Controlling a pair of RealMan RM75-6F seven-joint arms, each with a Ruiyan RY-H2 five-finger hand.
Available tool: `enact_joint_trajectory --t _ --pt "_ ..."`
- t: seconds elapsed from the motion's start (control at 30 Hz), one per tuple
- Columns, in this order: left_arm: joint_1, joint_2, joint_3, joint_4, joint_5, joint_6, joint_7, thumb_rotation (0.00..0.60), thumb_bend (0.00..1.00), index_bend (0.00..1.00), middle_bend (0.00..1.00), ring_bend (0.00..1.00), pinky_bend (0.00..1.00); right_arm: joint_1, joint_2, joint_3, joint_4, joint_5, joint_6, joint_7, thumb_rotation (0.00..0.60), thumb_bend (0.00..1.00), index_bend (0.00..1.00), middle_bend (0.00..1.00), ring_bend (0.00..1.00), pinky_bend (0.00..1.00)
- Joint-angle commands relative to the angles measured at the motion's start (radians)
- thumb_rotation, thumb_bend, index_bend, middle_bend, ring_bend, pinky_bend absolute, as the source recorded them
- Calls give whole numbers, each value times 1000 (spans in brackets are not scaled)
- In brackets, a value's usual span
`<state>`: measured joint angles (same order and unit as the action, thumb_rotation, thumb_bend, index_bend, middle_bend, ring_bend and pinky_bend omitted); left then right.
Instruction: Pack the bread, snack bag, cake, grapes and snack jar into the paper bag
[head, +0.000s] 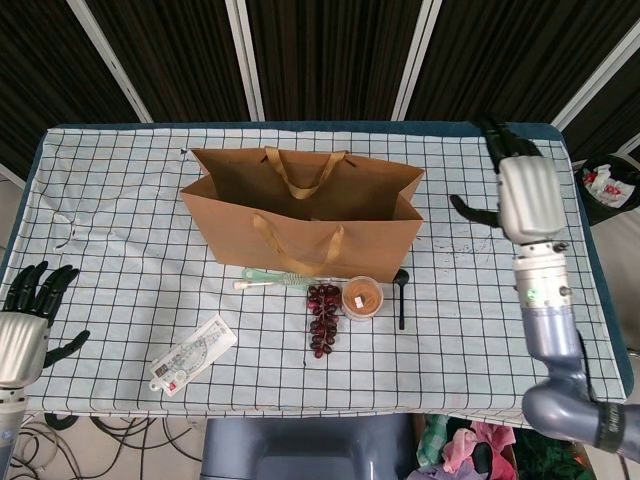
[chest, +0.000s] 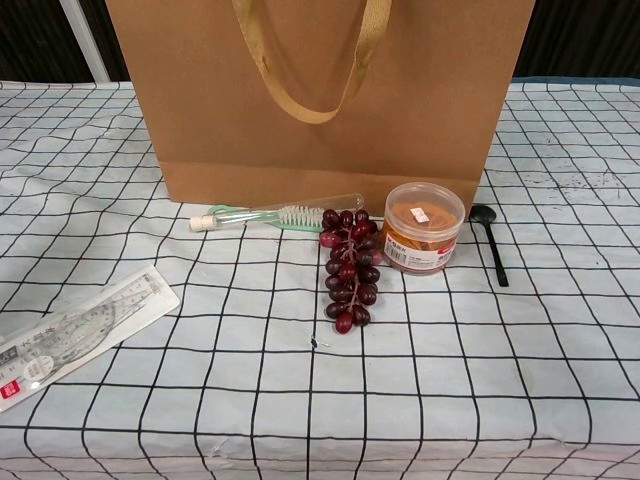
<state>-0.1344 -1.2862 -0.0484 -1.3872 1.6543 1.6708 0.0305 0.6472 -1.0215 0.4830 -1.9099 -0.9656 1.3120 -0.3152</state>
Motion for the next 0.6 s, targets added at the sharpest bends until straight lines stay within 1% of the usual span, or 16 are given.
enact_joint_trajectory --t 0.03,0.13,0.23,0.33,0.43,0.6 --pt "2 -1 1 -2 5 6 2 600 46 109 130 11 79 -103 119 -81 -93 55 23 -96 600 128 133 129 254 281" --pt "3 -1 1 -3 4 4 2 600 46 109 130 11 79 -144 153 -132 -137 79 33 -148 600 129 133 128 256 280" --pt "2 1 -1 -7 5 5 -5 600 46 109 130 11 79 -173 170 -184 -195 94 -5 -148 600 129 131 128 257 281" --pt "0 -1 -3 -4 3 0 -7 600 46 109 130 11 79 -180 187 -235 -246 107 -101 -127 600 129 130 128 257 280" --pt "-2 -1 -2 -6 2 -6 -9 600 46 109 130 11 79 -167 173 -273 -262 85 -197 -100 600 131 131 135 260 280" --pt "-1 2 -3 -5 3 -4 -17 600 46 108 128 11 79 -132 115 -302 -263 -10 -315 -46 600 138 133 154 267 280"
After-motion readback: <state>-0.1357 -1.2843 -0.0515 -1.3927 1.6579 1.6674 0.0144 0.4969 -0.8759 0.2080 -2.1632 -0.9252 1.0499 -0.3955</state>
